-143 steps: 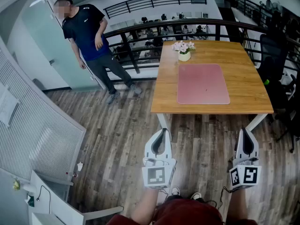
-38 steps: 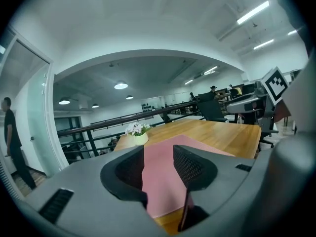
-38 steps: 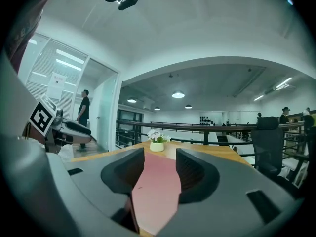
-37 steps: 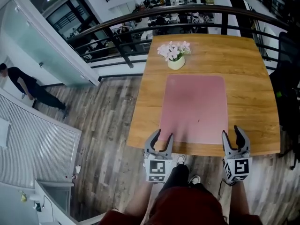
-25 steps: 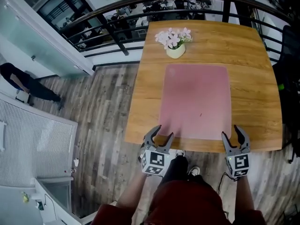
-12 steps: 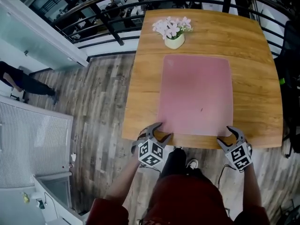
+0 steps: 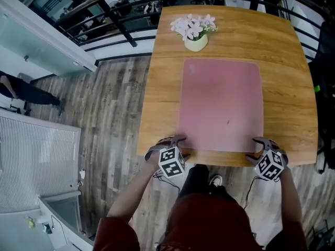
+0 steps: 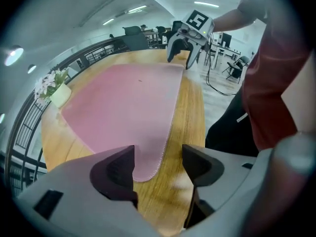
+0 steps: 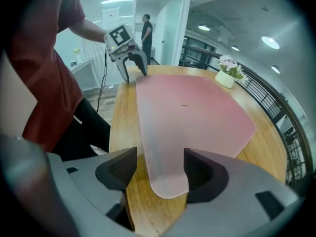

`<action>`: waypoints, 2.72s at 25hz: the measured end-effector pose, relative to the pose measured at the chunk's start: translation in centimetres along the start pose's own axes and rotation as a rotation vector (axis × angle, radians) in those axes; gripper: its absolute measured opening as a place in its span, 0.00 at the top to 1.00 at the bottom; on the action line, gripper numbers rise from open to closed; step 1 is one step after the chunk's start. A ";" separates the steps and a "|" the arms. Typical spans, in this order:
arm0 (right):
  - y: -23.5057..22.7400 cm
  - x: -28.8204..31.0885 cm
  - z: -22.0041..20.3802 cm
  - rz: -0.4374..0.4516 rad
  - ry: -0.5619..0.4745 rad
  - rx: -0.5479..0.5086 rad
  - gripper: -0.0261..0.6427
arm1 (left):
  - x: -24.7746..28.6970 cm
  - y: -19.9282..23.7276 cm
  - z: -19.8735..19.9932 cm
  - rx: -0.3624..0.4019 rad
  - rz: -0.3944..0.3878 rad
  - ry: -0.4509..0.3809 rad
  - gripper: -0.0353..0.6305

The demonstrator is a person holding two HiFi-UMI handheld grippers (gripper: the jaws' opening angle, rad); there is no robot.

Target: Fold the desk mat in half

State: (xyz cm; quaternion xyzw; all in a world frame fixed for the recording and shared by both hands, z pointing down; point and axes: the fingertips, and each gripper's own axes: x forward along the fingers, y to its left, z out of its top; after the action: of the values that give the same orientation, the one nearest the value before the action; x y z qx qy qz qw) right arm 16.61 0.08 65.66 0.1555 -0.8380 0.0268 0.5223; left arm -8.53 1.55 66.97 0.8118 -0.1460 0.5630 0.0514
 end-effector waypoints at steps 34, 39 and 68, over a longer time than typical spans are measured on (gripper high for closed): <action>-1.3 1.8 -1.7 0.175 0.194 -0.228 0.71 | 0.7 2.0 -0.2 0.249 -0.118 0.178 0.64; -1.5 2.0 -1.7 0.143 0.184 -0.229 0.76 | 0.8 1.9 -0.2 0.261 -0.093 0.184 0.71; -6.1 0.8 0.7 -0.020 0.179 -0.184 0.88 | -0.7 7.6 2.0 0.274 0.013 0.096 0.85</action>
State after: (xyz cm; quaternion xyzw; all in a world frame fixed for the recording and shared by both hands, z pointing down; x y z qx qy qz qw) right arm 17.42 -6.07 65.28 0.1124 -0.7853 -0.0416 0.6074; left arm -9.26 -6.08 64.96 0.7825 -0.0704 0.6160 -0.0565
